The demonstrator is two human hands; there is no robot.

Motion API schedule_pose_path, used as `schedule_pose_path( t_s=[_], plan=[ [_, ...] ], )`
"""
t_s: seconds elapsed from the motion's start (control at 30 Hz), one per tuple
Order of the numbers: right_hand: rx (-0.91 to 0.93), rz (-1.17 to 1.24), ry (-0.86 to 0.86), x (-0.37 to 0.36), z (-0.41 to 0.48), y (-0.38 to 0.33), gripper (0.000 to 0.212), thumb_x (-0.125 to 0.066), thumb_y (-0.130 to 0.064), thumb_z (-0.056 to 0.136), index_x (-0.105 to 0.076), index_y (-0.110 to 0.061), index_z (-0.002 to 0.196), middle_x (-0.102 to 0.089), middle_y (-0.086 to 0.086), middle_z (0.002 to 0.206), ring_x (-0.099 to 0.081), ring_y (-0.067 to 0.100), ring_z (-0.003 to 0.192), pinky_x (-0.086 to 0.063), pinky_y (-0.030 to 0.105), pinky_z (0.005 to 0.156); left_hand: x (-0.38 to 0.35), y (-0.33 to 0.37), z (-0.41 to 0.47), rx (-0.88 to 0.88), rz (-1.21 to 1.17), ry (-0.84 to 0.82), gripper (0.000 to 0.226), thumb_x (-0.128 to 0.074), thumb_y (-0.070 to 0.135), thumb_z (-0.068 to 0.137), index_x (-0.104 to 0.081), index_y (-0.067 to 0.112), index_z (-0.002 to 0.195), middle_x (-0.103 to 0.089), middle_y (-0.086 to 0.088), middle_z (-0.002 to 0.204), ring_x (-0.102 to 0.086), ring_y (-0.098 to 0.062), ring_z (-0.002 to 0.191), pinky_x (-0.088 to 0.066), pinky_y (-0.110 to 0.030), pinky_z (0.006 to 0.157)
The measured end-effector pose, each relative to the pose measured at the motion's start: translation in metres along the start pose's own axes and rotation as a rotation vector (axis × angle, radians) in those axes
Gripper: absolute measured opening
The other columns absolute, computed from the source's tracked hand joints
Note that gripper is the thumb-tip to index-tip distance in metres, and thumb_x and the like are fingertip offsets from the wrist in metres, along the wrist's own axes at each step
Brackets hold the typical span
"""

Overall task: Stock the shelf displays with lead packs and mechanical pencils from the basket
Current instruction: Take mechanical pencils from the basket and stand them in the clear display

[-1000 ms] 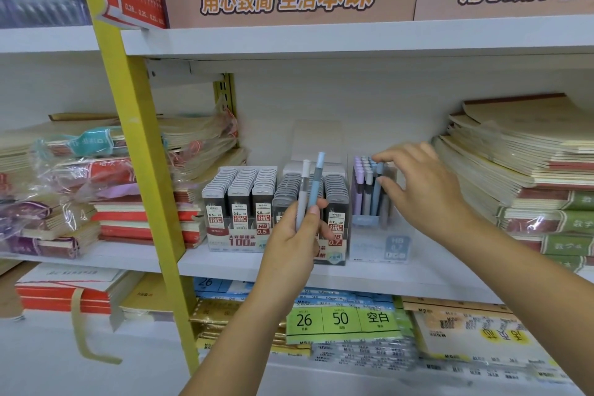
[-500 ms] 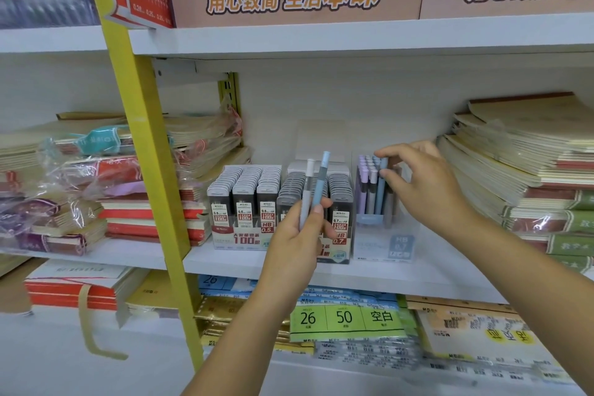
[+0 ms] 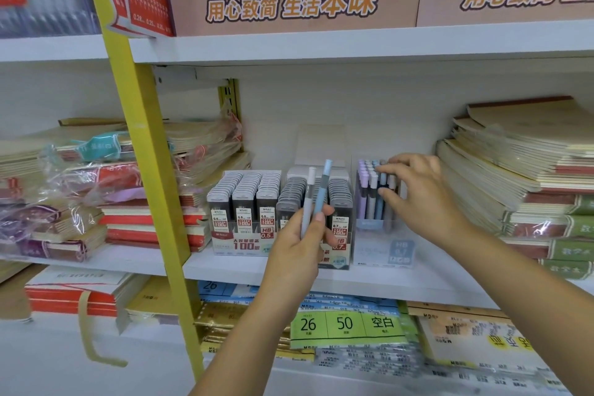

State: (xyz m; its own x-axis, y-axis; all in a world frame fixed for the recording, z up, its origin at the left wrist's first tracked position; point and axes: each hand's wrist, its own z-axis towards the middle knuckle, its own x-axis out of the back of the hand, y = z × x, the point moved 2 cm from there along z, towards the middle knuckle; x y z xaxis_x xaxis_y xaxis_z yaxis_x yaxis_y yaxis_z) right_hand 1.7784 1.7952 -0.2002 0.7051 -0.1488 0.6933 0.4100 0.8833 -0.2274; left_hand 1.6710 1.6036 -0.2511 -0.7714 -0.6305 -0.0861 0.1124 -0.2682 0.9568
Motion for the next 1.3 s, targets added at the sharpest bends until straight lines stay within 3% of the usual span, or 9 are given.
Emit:
schedule_pose_path(
  t_s=[0.17,0.27,0.37,0.47,0.6,0.7,0.83,1.07,1.3],
  plan=[
    [-0.002,0.215,0.162,0.017,-0.01,-0.024,0.038,-0.053,-0.03,0.095,-0.056,-0.024,0.132,-0.058,-0.005,0.121,-0.044,0.01,0.115,-0.039,0.032,0.1,-0.003,0.007,-0.003,-0.004,0.023,-0.083,0.024,-0.047,0.038,0.104,-0.069,0.048,0.103,-0.063,0.007,0.073,-0.036,-0.004,0.047,-0.031,-0.016,0.042],
    [-0.059,0.7,-0.016,0.027,-0.017,-0.053,0.03,-0.057,-0.031,0.094,-0.058,-0.036,0.123,-0.069,-0.011,0.099,-0.062,0.006,0.093,-0.052,0.022,0.08,-0.01,0.009,-0.005,-0.015,0.076,-0.154,0.022,-0.047,0.042,0.103,-0.067,0.051,0.105,-0.063,0.009,0.073,-0.039,-0.002,0.048,-0.033,-0.016,0.044],
    [-0.129,0.931,-0.106,0.032,-0.021,-0.068,0.025,-0.062,-0.017,0.092,-0.063,-0.027,0.115,-0.075,0.0,0.087,-0.068,0.02,0.082,-0.054,0.025,0.074,-0.016,0.009,-0.007,0.002,0.061,-0.205,0.021,-0.048,0.041,0.104,-0.067,0.049,0.105,-0.063,0.009,0.072,-0.036,-0.002,0.046,-0.032,-0.016,0.043],
    [-0.17,1.026,0.032,0.046,-0.02,-0.066,0.02,-0.058,-0.009,0.094,-0.062,-0.021,0.11,-0.075,-0.002,0.084,-0.069,0.014,0.071,-0.055,0.021,0.059,-0.014,0.007,-0.008,0.014,0.063,-0.192,0.017,-0.05,0.045,0.102,-0.066,0.048,0.1,-0.065,0.008,0.077,-0.037,-0.002,0.046,-0.032,-0.016,0.043],
    [-0.039,0.826,0.29,0.071,-0.013,-0.044,0.021,-0.053,-0.014,0.098,-0.053,-0.033,0.107,-0.07,-0.003,0.087,-0.068,0.008,0.08,-0.054,0.018,0.061,-0.007,0.002,-0.005,0.078,0.034,-0.119,0.023,-0.047,0.032,0.103,-0.065,0.04,0.091,-0.068,0.008,0.078,-0.035,-0.004,0.046,-0.028,-0.018,0.041],
    [0.035,0.479,0.159,0.061,-0.011,-0.031,0.02,-0.054,-0.021,0.096,-0.053,-0.031,0.113,-0.068,-0.006,0.091,-0.067,0.009,0.085,-0.056,0.027,0.069,-0.005,0.0,-0.004,0.056,0.073,-0.098,0.025,-0.044,0.029,0.105,-0.063,0.035,0.089,-0.067,0.008,0.076,-0.035,-0.005,0.046,-0.029,-0.017,0.041],
    [0.103,0.222,0.028,0.039,-0.014,-0.024,0.023,-0.054,-0.028,0.094,-0.056,-0.03,0.117,-0.059,-0.021,0.088,-0.061,0.001,0.081,-0.045,0.012,0.066,-0.005,0.0,-0.005,0.019,0.097,-0.091,0.019,-0.046,0.032,0.105,-0.063,0.032,0.097,-0.066,0.008,0.075,-0.039,-0.003,0.049,-0.034,-0.014,0.045],
    [0.079,0.259,-0.088,0.024,-0.017,-0.016,0.025,-0.054,-0.032,0.092,-0.057,-0.035,0.117,-0.062,-0.019,0.09,-0.061,-0.002,0.084,-0.048,0.015,0.07,-0.003,-0.002,-0.005,0.001,0.106,-0.08,0.016,-0.048,0.03,0.105,-0.064,0.031,0.104,-0.065,0.009,0.072,-0.043,-0.003,0.051,-0.036,-0.013,0.047],
    [-0.001,0.291,0.019,0.019,-0.011,-0.013,0.027,-0.068,-0.032,0.086,-0.047,-0.037,0.101,-0.064,-0.013,0.074,-0.06,-0.004,0.07,-0.04,0.008,0.058,-0.003,-0.002,-0.005,0.014,0.095,-0.074,0.02,-0.049,0.031,0.104,-0.065,0.04,0.098,-0.065,0.009,0.073,-0.044,-0.003,0.052,-0.037,-0.014,0.048]
  ],
)
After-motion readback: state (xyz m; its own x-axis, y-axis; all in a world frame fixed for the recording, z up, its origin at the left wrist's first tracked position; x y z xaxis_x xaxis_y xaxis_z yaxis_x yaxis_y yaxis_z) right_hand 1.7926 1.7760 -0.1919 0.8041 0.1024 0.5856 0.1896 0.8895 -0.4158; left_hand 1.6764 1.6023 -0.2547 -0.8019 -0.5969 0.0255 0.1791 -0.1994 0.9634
